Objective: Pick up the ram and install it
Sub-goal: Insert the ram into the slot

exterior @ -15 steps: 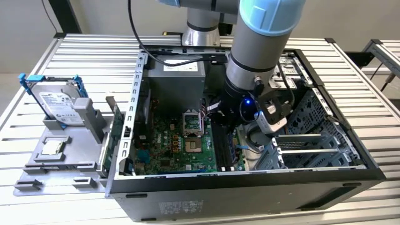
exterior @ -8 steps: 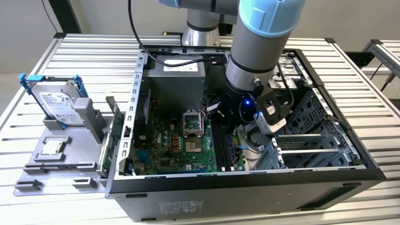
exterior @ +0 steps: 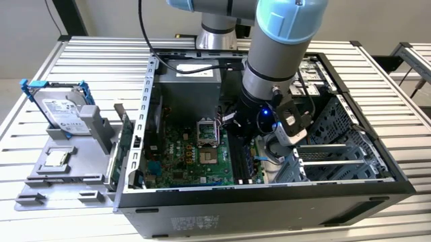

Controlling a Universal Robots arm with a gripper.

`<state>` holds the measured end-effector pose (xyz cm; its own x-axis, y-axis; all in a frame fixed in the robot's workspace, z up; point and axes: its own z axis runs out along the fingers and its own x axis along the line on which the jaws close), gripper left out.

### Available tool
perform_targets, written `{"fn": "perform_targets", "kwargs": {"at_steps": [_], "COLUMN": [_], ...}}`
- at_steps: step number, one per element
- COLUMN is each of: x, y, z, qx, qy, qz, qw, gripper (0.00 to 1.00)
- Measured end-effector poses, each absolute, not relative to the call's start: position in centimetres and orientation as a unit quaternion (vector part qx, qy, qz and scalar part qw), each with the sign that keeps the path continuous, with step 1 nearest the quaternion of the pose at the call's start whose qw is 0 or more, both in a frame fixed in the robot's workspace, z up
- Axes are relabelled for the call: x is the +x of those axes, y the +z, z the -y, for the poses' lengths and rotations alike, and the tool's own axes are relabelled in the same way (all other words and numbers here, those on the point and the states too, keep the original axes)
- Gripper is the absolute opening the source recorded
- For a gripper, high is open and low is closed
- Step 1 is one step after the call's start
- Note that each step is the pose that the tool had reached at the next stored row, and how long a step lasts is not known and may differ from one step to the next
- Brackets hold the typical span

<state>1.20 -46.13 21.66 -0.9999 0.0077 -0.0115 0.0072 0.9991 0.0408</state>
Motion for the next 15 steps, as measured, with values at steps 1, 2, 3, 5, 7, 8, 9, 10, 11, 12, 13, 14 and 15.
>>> {"fn": "perform_targets", "kwargs": {"at_steps": [1,2,3,5,7,8,9,10,11,12,13,14,15], "x": [1.20,1.20,1.20,1.20,1.21,1.21,1.21,1.21,1.21,1.21,1.21,1.21,1.22], "y": [21.66,21.66,21.65,21.64,21.62,21.66,21.91,22.08,22.10,22.10,22.11,22.11,22.11], "z": [46.13,46.13,46.13,46.13,46.08,46.05,45.98,45.94,45.91,45.89,45.85,45.82,45.82], "qx": [0.004,0.004,0.004,0.004,0.004,0.004,0.004,0.004,0.004,0.003,0.003,0.002,0.002], "qy": [0.020,0.020,0.020,0.020,0.018,0.016,0.013,0.012,0.011,0.011,0.011,0.010,0.011], "qz": [-1.000,-1.000,-1.000,-1.000,-1.000,-1.000,-1.000,-1.000,-1.000,-1.000,-1.000,-1.000,-1.000], "qw": [0.006,0.006,0.006,0.006,0.005,0.004,0.002,0.000,-0.001,-0.002,-0.002,-0.002,-0.002], "gripper": [0.00,0.00,0.00,0.00,0.00,0.00,0.00,0.00,0.00,0.00,0.00,0.00,0.00]}}
